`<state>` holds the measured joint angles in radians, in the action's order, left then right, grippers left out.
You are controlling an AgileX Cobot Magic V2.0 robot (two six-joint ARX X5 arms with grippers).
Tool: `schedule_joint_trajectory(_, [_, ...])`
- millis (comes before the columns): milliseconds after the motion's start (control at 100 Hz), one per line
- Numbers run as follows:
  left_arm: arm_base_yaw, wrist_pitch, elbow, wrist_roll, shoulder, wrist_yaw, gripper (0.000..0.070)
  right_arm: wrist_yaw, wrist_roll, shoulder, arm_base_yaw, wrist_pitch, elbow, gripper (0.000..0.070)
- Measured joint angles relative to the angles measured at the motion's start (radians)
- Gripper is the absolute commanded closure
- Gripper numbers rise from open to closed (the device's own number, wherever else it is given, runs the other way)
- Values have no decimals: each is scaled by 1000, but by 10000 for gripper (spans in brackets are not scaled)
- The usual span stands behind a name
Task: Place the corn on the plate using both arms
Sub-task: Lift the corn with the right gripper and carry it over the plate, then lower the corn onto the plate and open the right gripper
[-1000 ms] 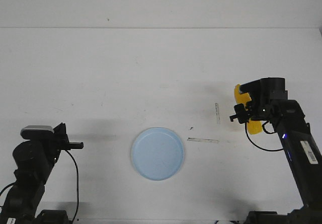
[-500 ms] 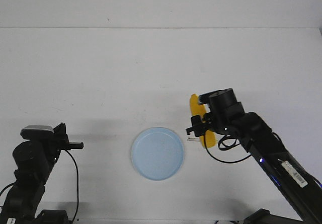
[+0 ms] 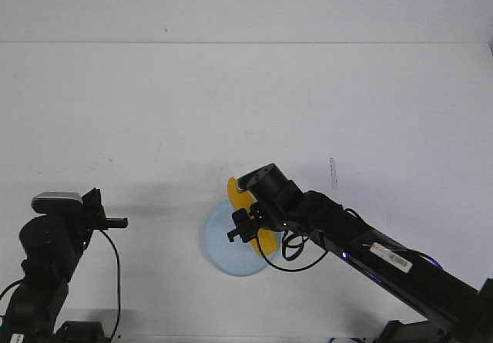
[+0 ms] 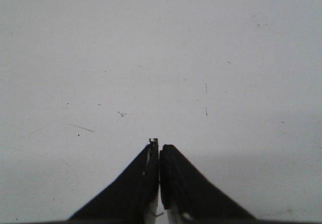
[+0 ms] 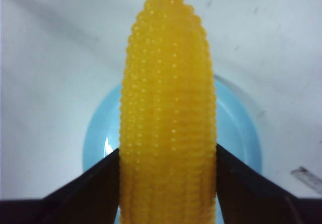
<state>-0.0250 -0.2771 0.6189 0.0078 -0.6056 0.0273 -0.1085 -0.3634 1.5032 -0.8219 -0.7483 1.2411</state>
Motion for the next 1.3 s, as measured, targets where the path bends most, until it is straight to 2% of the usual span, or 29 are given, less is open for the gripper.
schedule_joint_trajectory(310, [0, 0, 0, 0, 0, 0, 700, 0, -12, 143, -3, 18, 0, 450])
schedule_joint_trajectory(570, [0, 0, 0, 0, 0, 0, 700, 0, -12, 166, -4, 6, 0, 443])
schedule_joint_trajectory(690, [-2, 0, 0, 0, 0, 0, 700, 0, -12, 168, -4, 5, 0, 362])
schedule_joint_trajectory(820, [-2, 0, 0, 0, 0, 0, 700, -2, -6, 168, -4, 5, 0, 144])
schedule_joint_trajectory(880, [-2, 0, 0, 0, 0, 0, 700, -4, 5, 168, -4, 6, 0, 69])
schedule_joint_trajectory(1170, [-2, 0, 0, 0, 0, 0, 700, -4, 78, 168, -3, 19, 9, 63])
schedule_joint_trajectory(1300, [-2, 0, 0, 0, 0, 0, 700, -3, 97, 172, 7, -21, 97, 68])
